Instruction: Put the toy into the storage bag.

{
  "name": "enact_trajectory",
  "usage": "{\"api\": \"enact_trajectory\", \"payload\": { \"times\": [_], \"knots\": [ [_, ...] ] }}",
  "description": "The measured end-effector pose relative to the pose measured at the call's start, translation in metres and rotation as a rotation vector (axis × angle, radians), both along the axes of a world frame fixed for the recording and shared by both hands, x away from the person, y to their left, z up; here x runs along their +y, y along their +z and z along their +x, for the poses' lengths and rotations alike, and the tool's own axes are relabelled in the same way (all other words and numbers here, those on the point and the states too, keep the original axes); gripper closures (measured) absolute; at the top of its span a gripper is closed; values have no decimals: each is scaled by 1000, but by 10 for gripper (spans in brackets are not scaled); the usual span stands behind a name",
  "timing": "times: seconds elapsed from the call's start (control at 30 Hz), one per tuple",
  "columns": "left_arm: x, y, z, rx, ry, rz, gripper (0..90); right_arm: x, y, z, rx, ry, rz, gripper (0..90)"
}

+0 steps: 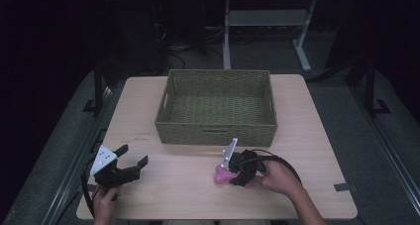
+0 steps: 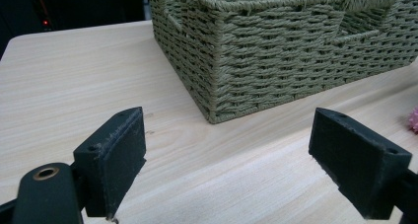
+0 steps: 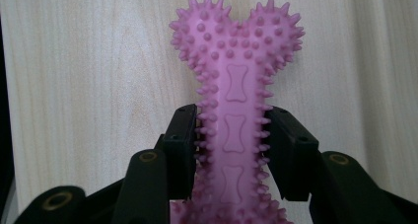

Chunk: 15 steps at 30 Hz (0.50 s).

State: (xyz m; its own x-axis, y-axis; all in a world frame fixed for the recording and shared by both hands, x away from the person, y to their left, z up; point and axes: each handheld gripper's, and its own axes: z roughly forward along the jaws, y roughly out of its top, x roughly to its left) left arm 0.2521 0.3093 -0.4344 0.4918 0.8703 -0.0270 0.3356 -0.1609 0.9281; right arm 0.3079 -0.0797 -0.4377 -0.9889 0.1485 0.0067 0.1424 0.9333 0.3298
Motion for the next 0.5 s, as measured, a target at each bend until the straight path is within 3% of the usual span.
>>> {"api": "enact_trajectory", "payload": {
  "times": [0.23, 0.5],
  "knots": [
    [1, 0, 0, 2, 5, -1, 138, -1, 1, 0, 5, 13, -3, 581],
    [1, 0, 0, 3, 7, -1, 138, -11, 10, 3, 21, 14, 42, 581]
  ]
}}
